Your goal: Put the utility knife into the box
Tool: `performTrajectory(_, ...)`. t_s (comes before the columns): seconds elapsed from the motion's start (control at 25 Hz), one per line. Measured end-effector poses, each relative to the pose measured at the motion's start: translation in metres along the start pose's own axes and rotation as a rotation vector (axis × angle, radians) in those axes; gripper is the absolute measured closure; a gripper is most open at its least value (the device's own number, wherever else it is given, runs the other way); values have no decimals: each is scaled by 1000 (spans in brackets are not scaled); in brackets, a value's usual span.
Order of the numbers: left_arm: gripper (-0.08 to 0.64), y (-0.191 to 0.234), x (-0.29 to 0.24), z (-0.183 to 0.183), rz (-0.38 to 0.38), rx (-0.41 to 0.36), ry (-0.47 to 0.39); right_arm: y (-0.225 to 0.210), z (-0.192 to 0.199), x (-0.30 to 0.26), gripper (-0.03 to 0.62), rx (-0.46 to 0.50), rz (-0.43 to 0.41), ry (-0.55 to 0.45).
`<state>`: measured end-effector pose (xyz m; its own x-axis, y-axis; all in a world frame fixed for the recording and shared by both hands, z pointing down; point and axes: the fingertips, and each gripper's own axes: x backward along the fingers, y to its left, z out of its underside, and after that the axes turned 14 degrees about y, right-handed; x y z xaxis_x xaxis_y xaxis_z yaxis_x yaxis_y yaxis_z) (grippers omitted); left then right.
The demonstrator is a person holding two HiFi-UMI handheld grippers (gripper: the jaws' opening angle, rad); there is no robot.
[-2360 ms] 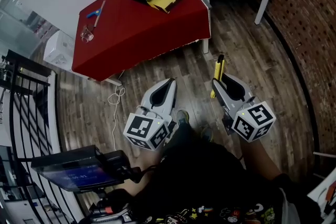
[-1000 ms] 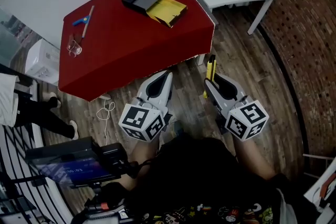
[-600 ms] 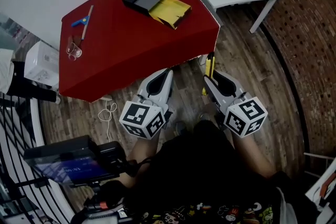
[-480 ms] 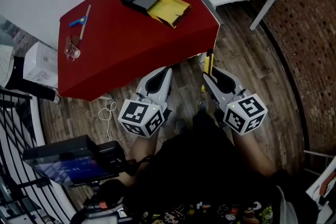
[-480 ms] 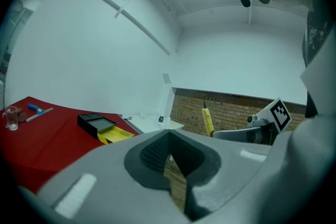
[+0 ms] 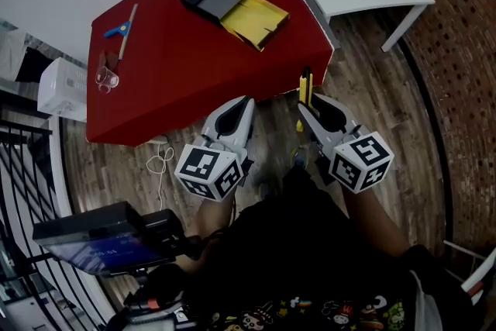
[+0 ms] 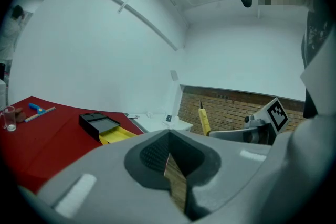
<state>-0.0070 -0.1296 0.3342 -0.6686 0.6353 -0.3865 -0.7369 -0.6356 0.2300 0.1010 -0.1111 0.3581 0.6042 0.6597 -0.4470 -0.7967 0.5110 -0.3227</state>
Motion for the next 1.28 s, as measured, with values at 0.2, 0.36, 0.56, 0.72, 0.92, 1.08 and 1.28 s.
performTrajectory(0.2, 558, 14, -36, -18, -38, 10, -7, -35, -22, -22, 449, 26, -37, 16)
performTrajectory(0.36, 558, 23, -61, -31, -62, 17, -2, -60, -36, -36, 449, 19, -59, 24)
performTrajectory(0.56, 558, 31, -91, -43, -87, 27, 13, -87, -48, -49, 449, 17, -91, 43)
performTrajectory(0.72, 558, 34, -115, -52, -107, 28, 17, -111, -55, -59, 449, 18, -114, 56)
performTrajectory(0.92, 558, 41, -135, -57, -127, 45, 30, -132, -64, -76, 449, 38, -136, 88)
performTrajectory(1.08, 558, 56, -143, -55, -138, 60, 41, -135, -69, -98, 449, 52, -153, 111)
performTrajectory(1.28, 558, 89, -148, -50, -144, 85, 46, -132, -74, -132, 451, 56, -156, 132)
